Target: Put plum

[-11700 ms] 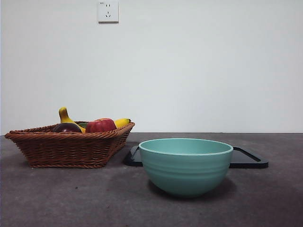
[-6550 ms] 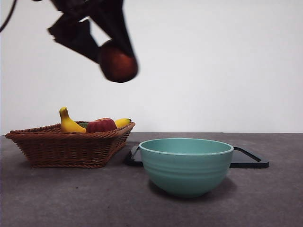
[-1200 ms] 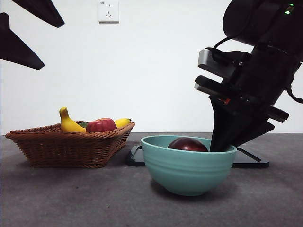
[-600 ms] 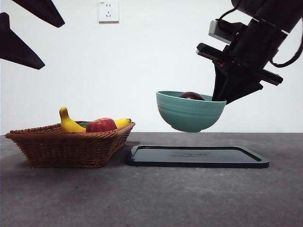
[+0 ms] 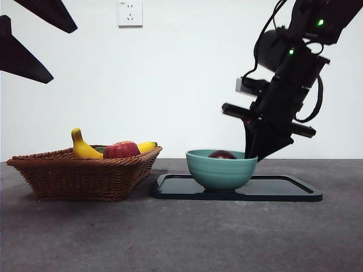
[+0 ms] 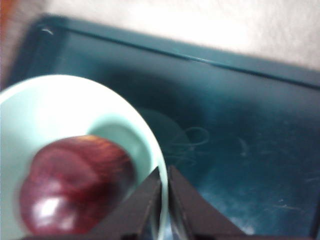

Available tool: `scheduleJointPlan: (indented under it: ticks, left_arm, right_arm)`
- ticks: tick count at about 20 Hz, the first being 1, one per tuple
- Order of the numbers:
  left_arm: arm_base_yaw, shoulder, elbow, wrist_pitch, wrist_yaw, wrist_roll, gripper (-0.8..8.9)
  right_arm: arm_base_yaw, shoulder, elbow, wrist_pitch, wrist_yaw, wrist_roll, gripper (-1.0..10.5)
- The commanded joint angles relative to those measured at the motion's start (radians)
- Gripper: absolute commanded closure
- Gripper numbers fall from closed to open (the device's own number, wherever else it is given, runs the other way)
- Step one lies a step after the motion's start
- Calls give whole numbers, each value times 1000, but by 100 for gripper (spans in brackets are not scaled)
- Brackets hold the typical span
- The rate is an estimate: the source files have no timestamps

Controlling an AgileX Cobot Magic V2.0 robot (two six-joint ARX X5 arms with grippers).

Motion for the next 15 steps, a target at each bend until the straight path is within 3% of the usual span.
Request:
scheduleJointPlan:
  ticks: [1,6,9,15]
  left_arm:
    - [-4,5,7,0,5,5,439]
    - [-4,5,7,-1,5,5,439]
    - [-4,5,7,0,5,5,439]
    - [-4,5,7,0,5,5,439]
  right_arm:
    - [0,27,30,10,22,-14,941]
    - [0,27,30,6,20,-20,921]
    - [0,21,32,6,20,-14,752]
    - [-2,-120,32,-32,24,-14,748]
